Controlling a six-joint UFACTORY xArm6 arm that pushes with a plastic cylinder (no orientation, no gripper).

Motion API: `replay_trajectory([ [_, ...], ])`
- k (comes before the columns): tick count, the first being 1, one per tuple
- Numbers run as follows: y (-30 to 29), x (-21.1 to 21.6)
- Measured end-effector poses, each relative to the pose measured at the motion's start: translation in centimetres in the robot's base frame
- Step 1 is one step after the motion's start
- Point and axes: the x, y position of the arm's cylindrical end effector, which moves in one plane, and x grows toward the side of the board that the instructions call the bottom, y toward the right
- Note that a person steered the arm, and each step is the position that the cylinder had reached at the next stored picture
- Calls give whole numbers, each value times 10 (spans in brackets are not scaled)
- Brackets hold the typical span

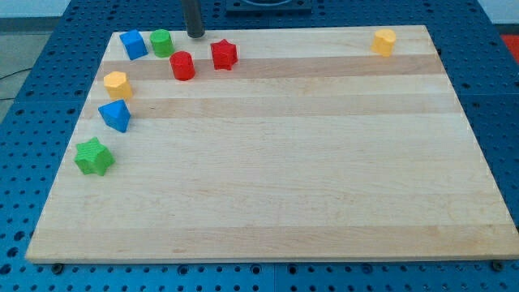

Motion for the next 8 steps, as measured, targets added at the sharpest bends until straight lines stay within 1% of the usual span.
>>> replay_trajectory([
  [1, -39, 3],
  [2, -63, 9],
  [3, -40, 15],
  [4, -52, 19],
  [5, -86, 20],
  [6, -96, 26],
  [7, -54, 38],
  [8, -16, 65],
])
